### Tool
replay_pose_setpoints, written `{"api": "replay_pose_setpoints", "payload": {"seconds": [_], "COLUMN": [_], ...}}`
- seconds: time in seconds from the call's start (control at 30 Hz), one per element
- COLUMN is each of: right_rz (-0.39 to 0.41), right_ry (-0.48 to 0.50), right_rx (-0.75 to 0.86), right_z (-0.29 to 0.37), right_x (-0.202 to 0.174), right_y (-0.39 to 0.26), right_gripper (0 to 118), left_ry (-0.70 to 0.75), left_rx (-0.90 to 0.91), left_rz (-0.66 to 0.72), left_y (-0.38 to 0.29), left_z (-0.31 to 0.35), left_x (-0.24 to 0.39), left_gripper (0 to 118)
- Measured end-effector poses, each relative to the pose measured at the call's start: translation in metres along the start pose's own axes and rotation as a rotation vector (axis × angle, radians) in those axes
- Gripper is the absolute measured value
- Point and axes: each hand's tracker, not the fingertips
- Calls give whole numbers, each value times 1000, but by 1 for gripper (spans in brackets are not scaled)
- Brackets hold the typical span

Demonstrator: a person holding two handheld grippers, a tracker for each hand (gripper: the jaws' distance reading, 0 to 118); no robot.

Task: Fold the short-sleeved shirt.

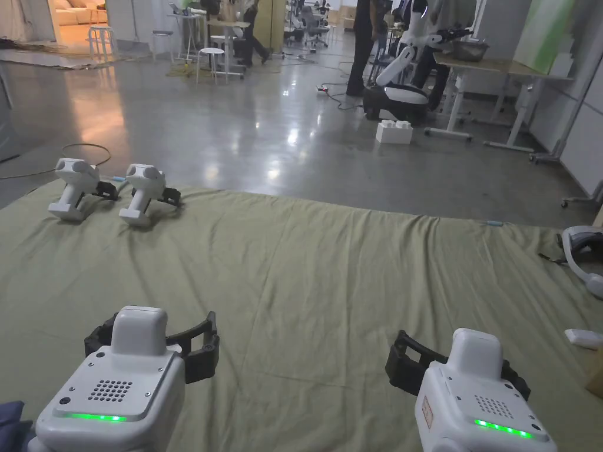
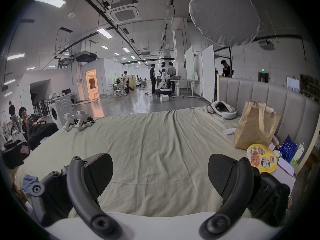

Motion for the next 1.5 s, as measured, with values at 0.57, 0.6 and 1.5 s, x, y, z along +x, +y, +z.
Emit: {"api": "replay_pose_setpoints", "payload": {"seconds": [0.57,0.6,1.5], "right_rz": [-19,-22,-57], "right_ry": [119,103,-61], "right_rx": [36,33,-27], "right_z": [-1,-1,-1], "right_x": [17,15,-2], "right_y": [-3,-3,10], "right_gripper": [113,113,114], "left_ry": [-6,-8,-67], "left_rx": [18,16,2], "left_rz": [0,-1,4], "left_y": [0,0,-1], "left_z": [-3,-3,-4], "left_x": [-2,-2,-2], "left_gripper": [104,104,104]}}
